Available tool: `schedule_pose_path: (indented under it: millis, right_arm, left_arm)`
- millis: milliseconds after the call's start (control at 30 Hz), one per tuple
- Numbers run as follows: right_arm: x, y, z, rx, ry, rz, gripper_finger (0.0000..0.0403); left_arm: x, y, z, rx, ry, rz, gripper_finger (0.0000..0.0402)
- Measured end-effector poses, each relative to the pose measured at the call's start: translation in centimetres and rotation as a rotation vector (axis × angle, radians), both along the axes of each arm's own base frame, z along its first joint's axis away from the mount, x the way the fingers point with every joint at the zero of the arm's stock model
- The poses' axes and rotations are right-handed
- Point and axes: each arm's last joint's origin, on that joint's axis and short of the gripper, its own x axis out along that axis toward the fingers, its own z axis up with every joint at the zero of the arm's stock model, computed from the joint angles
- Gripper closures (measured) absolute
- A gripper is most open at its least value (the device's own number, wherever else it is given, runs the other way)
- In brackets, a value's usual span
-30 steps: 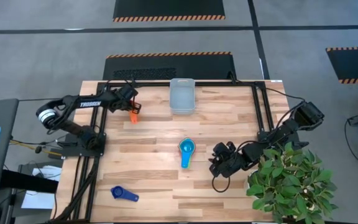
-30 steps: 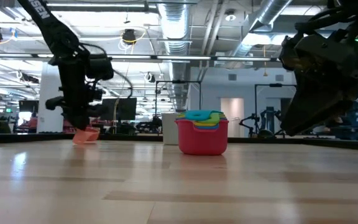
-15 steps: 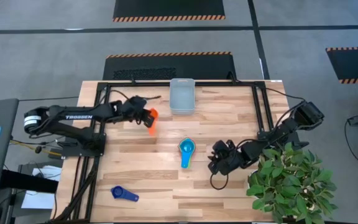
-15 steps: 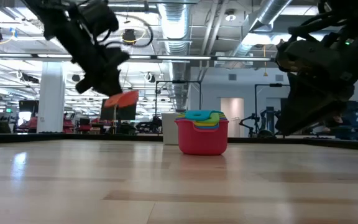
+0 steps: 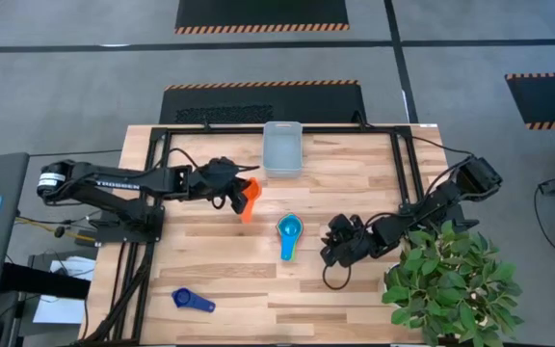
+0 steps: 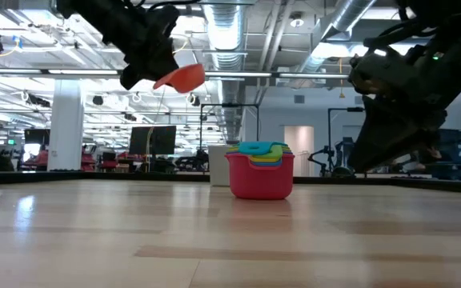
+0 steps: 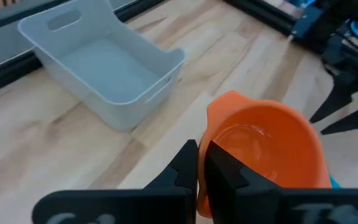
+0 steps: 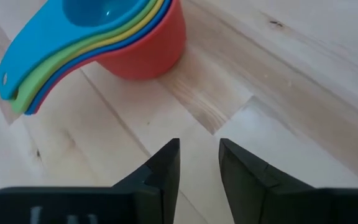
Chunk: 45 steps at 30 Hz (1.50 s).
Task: Nest measuring cups in basket
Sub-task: Stack the orange measuring cup on top of the blue measuring cup
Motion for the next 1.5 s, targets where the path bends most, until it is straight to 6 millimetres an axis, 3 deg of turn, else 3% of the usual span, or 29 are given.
schedule_pose_path:
  millis: [233,467,767,1200,1500]
  right_arm:
    - [0.1,0.0,0.1,-0.002,-0.011,-0.004,0.0281]
    - [0.1,-0.1,0.1,-0.029,-0.016,-0.014,0.0284]
    - [-0.1,-0.2,0.0,-0.055,-0.007,-0.023,0.0284]
    - [-0.3,-0.3,-0.4,-0.069,0.035,-0.018,0.0285]
    - [-0.4,-0.3,-0.4,-0.073,0.042,-0.019,0.0285]
  left_arm:
    - [1.3,-0.7,-0.6,-0.103,-0.076,0.027,0.0396]
    - [3.1,-1.7,-1.2,-0.157,-0.146,-0.053,0.0397]
    - [5.1,-2.9,-1.3,-0.167,-0.11,-0.099,0.0399]
    - [8.8,-4.6,-1.9,-0.162,0.106,-0.126,0.0399]
    - [10.7,-4.7,-3.3,-0.226,0.042,-0.018,0.0399]
